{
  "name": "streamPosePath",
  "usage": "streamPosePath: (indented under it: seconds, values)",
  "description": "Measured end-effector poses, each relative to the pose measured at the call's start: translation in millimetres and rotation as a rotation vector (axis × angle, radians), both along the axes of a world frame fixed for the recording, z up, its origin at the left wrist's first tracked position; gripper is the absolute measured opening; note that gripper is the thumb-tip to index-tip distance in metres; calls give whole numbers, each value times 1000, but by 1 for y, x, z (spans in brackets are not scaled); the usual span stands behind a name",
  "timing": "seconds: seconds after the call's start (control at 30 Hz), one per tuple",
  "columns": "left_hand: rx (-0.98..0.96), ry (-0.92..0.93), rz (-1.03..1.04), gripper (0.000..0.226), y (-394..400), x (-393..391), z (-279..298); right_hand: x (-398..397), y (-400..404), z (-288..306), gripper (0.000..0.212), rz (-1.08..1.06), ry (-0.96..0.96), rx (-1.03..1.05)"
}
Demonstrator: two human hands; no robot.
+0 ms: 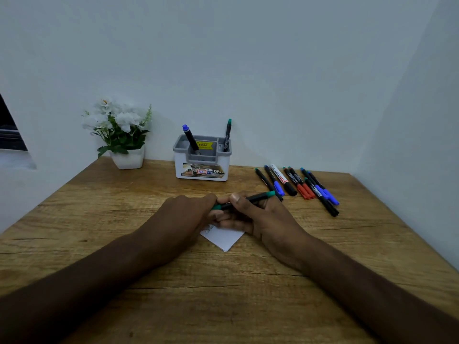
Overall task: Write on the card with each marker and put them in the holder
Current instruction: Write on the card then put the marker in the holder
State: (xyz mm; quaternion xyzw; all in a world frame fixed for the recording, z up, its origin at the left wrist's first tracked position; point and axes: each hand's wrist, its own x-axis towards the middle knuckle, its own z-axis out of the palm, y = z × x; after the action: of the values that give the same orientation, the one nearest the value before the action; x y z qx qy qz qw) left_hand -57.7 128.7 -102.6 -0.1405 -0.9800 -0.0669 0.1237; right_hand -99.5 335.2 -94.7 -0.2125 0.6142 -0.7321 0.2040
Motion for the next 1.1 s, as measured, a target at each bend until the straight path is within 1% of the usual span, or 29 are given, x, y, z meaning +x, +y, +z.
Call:
streamPosePath:
  seconds: [0.1, 0.23, 0.27, 0.33, 0.37, 0.43, 0.5, 0.57, 0.63, 0.7, 0.73, 0.77, 0.8, 0.87, 0.9, 0.93, 1.0, 1.1]
  values:
    - [25, -10, -70, 17, -6, 0, 4, 1, 0, 1, 39, 87, -56, -47]
    - [86, -6, -174, 14, -17, -4, 2, 3, 0, 2, 40, 125, -60, -67]
    - [110, -5, -191, 17, -20, -5, 1, 5, 0, 3, 39, 131, -72, -84]
    - [195, -16, -222, 38, -23, -5, 3, 7, 0, 6, 38, 143, -124, -143]
    - [235, -25, -239, 45, -24, -4, 3, 7, 0, 7, 38, 148, -147, -162]
    - [285, -33, -260, 42, -25, -5, 2, 7, 0, 9, 39, 146, -165, -159]
    - [331, -29, -273, 35, -26, -6, 1, 7, -1, 10, 43, 123, -126, -126]
    - [398, -55, -285, 31, -24, -5, 1, 5, -2, 9, 48, 25, -22, -76]
    - [523, -130, -286, 33, -22, -4, 2, 2, -1, 8, 51, -185, 104, -23]
    - [585, -194, -268, 33, -22, -4, 3, -5, 3, 5, 53, -360, 134, -2]
    - [582, -202, -263, 29, -22, -4, 3, -9, 6, 5, 53, -395, 115, -14]
    - [574, -201, -262, 24, -23, -5, 2, -12, 7, 4, 51, -404, 91, -26]
    - [569, -206, -257, 24, -24, -5, 2, -15, 8, 3, 46, -394, 72, -32]
    - [560, -196, -218, 47, -24, -5, 2, -20, 9, 0, 24, -348, 80, 5]
    - [564, -184, -202, 58, -22, -4, 2, -22, 9, -2, 13, -332, 120, 63]
    - [582, -178, -193, 64, -21, -4, 3, -23, 9, -3, 8, -324, 174, 134]
    - [616, -181, -183, 67, -18, -3, 4, -24, 9, -4, 10, -344, 246, 256]
    - [616, -209, -165, 63, -17, -3, 6, -20, 4, 0, 5, -353, 352, 402]
